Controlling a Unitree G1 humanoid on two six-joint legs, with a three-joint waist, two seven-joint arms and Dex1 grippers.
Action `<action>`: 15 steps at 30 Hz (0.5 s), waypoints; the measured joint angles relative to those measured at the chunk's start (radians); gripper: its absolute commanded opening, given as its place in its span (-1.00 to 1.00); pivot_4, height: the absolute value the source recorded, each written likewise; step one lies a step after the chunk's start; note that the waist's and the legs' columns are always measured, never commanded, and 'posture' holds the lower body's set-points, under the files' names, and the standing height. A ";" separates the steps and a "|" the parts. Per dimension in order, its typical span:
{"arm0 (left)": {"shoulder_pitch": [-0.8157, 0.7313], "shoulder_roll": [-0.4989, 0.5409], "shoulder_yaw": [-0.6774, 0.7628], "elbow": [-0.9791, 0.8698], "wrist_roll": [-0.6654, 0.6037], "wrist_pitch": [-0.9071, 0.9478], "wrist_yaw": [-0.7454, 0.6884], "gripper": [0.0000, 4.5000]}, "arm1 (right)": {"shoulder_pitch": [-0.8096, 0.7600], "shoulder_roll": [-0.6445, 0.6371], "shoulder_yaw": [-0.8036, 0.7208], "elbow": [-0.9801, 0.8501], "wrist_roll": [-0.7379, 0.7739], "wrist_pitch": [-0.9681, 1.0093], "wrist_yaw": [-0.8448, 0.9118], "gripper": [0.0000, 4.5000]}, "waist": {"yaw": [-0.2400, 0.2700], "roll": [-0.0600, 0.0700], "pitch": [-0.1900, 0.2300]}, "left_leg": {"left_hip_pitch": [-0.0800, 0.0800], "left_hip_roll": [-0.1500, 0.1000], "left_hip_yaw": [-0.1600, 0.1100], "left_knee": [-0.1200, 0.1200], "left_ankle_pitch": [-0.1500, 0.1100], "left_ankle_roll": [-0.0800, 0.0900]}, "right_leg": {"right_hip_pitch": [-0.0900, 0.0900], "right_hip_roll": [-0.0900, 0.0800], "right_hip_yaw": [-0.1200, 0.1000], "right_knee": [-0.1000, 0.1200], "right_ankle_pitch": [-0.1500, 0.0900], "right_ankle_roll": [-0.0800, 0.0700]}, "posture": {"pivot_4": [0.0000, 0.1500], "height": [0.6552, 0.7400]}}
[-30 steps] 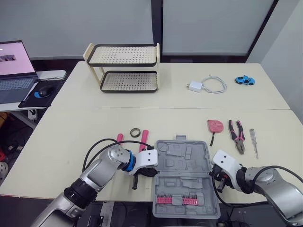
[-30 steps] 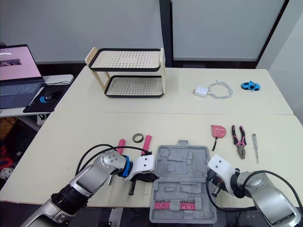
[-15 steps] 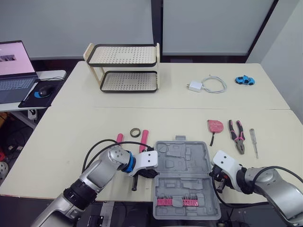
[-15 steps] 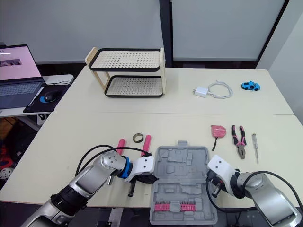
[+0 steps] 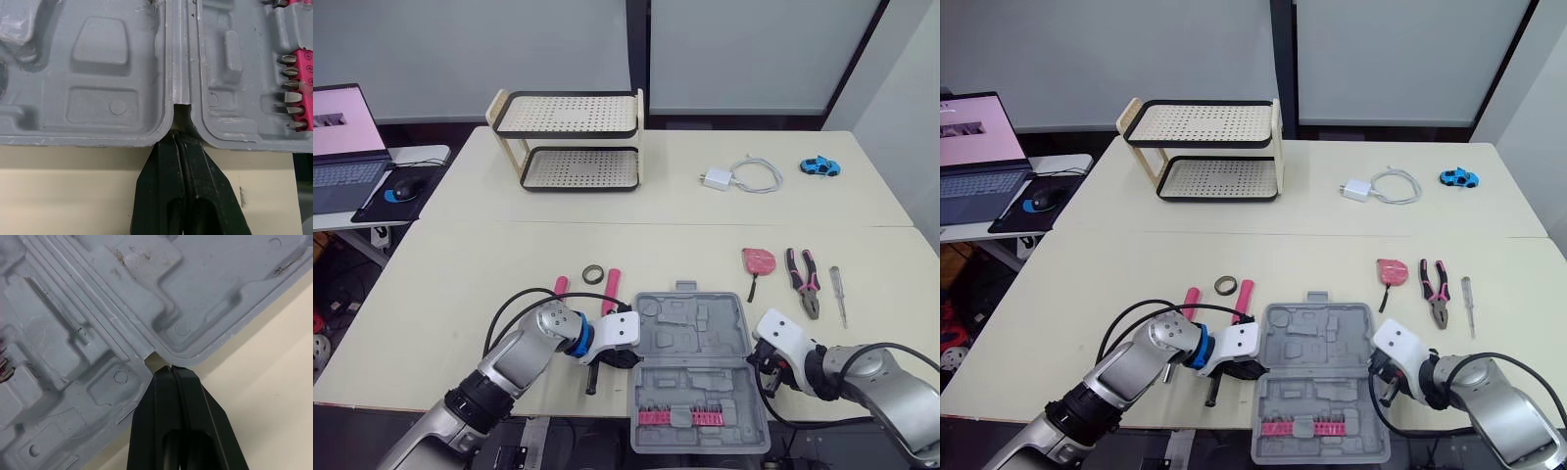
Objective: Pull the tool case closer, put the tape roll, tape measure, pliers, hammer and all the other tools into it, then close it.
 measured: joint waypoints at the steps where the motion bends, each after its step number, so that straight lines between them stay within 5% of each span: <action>1: -0.001 0.005 0.001 0.000 -0.004 0.000 -0.001 -0.99 | 0.003 -0.003 -0.010 0.000 0.002 0.000 0.000 -1.00 | 0.000 0.000 0.000 | 0.000 0.000 0.000 0.000 0.000 0.000 | 0.000 0.000 0.000 0.000 0.000 0.000 | 1.00 1.00; 15: -0.007 0.076 0.064 -0.004 -0.074 0.000 -0.033 -0.99 | 0.122 -0.053 -0.182 -0.032 0.038 -0.040 -0.014 -1.00 | 0.000 0.000 0.000 | 0.000 0.000 0.000 0.000 -0.001 0.003 | 0.000 0.000 0.000 0.000 0.000 0.000 | 1.00 1.00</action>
